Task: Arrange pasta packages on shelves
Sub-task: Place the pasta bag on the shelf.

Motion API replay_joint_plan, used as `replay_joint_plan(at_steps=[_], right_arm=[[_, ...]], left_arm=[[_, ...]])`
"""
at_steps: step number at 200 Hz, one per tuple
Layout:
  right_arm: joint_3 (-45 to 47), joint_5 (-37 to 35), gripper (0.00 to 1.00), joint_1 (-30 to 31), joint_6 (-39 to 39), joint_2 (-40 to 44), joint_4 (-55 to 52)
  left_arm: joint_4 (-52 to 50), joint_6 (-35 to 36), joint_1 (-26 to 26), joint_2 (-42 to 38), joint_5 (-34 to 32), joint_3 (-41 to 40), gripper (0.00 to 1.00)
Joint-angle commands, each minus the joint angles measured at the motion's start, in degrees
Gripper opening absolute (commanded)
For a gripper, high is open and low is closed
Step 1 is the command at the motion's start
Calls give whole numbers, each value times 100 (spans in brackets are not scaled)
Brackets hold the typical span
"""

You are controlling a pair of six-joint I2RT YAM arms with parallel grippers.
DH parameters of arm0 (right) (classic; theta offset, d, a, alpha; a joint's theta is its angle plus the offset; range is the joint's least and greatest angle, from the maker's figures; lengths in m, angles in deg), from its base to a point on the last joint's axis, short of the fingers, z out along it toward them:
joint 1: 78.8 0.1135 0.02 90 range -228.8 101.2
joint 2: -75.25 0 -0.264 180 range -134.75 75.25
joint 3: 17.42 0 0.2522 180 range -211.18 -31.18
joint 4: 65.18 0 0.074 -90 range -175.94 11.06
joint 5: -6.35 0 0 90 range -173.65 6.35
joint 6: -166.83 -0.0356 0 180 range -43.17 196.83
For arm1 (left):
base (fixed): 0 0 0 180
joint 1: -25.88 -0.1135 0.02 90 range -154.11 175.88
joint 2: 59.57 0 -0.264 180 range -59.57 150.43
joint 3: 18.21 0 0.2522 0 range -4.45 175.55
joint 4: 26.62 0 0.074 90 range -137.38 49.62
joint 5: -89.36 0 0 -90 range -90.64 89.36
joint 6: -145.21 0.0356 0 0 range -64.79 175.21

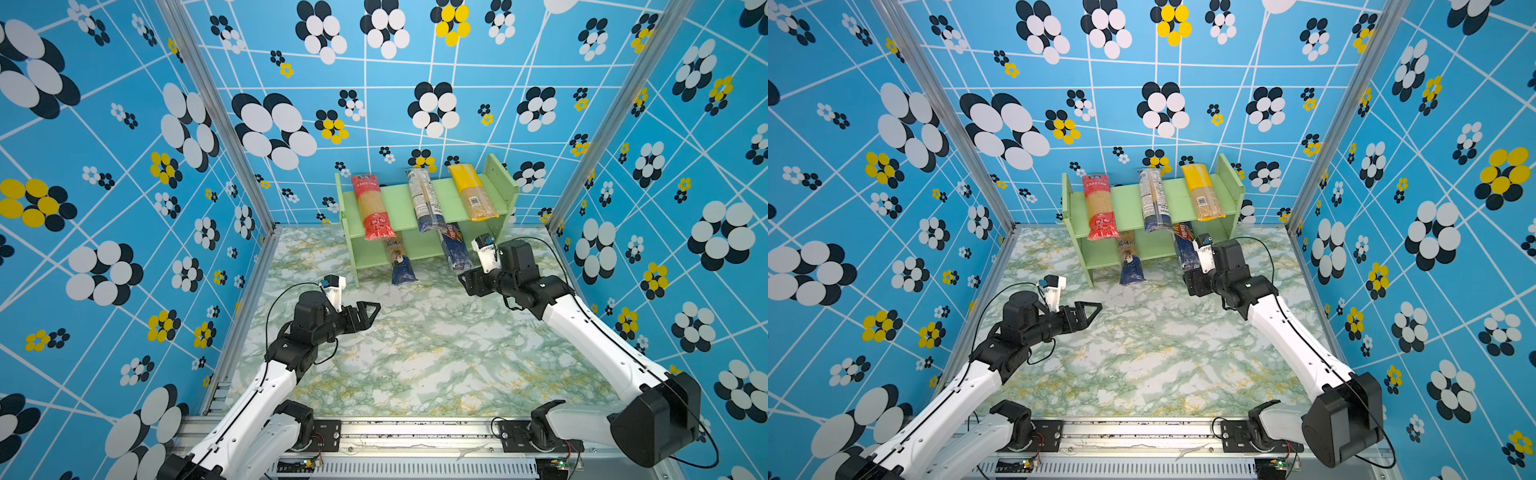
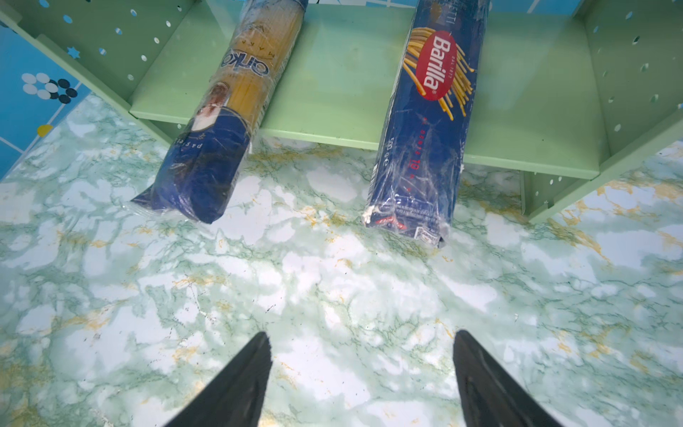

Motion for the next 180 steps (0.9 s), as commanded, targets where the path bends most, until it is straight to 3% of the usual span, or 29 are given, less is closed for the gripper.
replay_joint_plan(at_steps=[1, 85, 180], right_arm=[[239, 121, 80, -40, 61, 324, -324], [1060, 40, 83, -38, -56, 1232, -433], [1859, -54, 83, -38, -26, 1388, 414]], left_arm=[[-100, 174, -35, 55, -101, 244, 99], [-131, 235, -39, 268, -442, 482, 99], [-611, 677, -37, 176, -1158, 858, 99]])
